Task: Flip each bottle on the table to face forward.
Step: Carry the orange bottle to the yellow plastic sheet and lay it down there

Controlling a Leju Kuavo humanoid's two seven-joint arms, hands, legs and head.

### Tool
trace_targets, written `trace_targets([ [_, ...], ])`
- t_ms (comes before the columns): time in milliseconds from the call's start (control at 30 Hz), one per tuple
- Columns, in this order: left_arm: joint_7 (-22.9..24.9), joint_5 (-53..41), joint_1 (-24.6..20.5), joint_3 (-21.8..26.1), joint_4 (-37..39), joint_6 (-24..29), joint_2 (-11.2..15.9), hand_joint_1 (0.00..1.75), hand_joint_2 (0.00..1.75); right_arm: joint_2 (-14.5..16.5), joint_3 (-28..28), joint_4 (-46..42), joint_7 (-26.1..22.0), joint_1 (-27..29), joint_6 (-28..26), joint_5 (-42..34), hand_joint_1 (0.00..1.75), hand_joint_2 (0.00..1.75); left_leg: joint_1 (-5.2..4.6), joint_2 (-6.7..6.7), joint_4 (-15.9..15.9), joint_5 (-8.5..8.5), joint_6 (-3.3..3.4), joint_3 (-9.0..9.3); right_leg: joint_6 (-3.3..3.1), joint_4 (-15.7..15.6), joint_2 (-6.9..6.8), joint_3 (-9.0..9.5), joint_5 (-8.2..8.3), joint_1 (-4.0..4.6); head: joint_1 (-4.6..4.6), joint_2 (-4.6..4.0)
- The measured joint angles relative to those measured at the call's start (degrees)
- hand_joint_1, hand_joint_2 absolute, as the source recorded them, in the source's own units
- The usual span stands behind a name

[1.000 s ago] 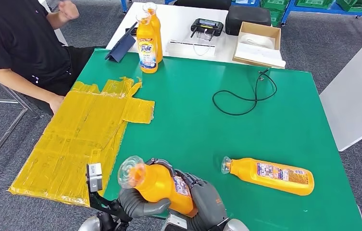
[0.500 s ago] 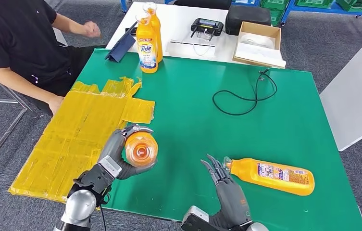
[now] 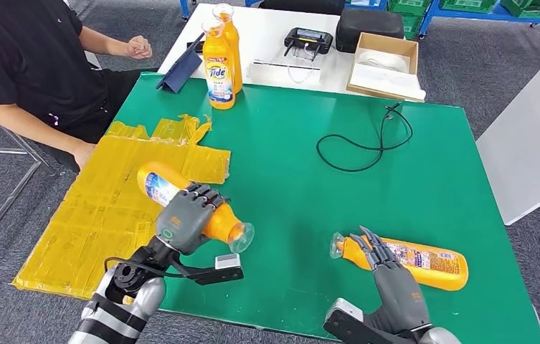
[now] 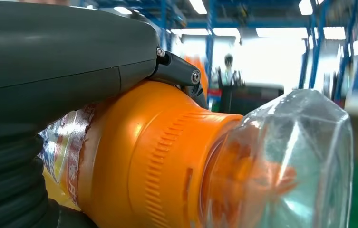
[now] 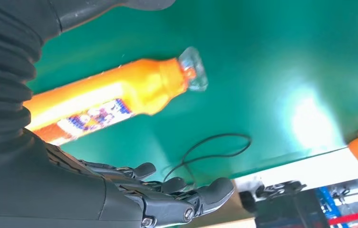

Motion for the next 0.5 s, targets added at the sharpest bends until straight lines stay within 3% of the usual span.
trace_targets([
  [200,3.6,-4.1,-2.0,-3.7,10.7,3.0,3.8,1.75,1.75,-2.6,-2.2,-1.2,-0.8,3.0,-3.0,3.7,0.00,1.75,0.01,0.01,0.0,0.00,0.00,-0.13,0.00,0.0,0.01,-0.12,-0.02,0.01,-0.01,0.00],
  [467,7.0,-7.2,-4.8,-5.2,12.9,0.0,6.2,1.75,1.75,-3.6,-5.1,-3.8,-1.5,3.3,-2.3,6.0,0.00,1.75,0.00,0.00,0.0,0.00,0.00,-0.15,0.00,0.0,-0.01,-0.12,-0.02,0.00,0.01,0.00],
  [500,8.0,-8.6,-5.0,-5.4,13.3,0.0,6.4,1.44,1.75,-3.5,-5.4,-3.8,-1.6,3.3,-2.0,7.1,0.00,1.75,0.00,0.00,0.0,0.00,0.00,-0.15,0.00,0.0,-0.01,-0.11,-0.02,0.00,0.00,0.00],
])
